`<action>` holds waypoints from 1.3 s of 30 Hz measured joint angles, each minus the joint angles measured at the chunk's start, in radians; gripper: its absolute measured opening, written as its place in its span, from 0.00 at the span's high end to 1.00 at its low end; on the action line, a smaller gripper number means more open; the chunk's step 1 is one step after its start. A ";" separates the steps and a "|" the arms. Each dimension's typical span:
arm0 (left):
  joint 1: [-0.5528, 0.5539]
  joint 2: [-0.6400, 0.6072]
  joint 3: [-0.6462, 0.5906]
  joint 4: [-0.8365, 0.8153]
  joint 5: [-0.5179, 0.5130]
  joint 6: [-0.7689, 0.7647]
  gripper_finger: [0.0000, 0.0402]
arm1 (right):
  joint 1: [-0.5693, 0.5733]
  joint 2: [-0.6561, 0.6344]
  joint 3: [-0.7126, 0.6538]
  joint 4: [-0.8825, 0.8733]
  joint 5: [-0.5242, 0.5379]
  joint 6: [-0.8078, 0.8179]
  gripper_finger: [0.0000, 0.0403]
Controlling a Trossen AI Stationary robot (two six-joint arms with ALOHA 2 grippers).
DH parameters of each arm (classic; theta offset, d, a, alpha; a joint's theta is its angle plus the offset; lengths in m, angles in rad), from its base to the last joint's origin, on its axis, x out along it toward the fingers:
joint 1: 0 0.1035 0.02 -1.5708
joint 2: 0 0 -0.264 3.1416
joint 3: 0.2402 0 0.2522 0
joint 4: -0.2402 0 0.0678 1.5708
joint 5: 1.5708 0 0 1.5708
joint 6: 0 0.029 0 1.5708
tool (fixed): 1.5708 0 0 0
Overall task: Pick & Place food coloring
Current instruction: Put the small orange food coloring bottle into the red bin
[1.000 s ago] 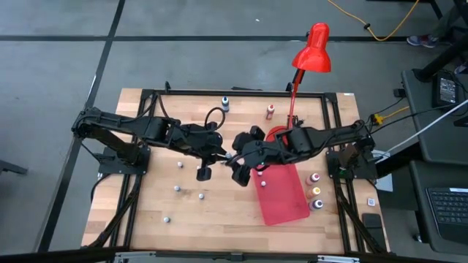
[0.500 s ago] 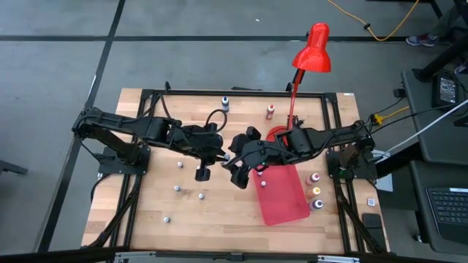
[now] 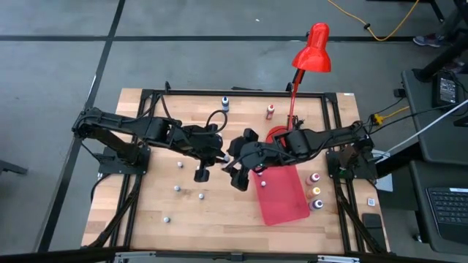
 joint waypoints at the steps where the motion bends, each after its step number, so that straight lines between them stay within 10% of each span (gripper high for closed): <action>1: 0.000 0.000 0.000 0.000 0.002 0.001 0.90 | 0.000 0.001 0.000 -0.001 -0.002 0.000 0.24; 28: -0.007 -0.001 0.000 0.000 0.021 0.003 0.90 | 0.001 0.012 0.000 -0.007 -0.002 -0.045 0.79; 39: -0.006 -0.001 -0.001 0.000 0.016 -0.005 0.89 | 0.000 0.011 0.000 -0.017 0.003 -0.051 0.82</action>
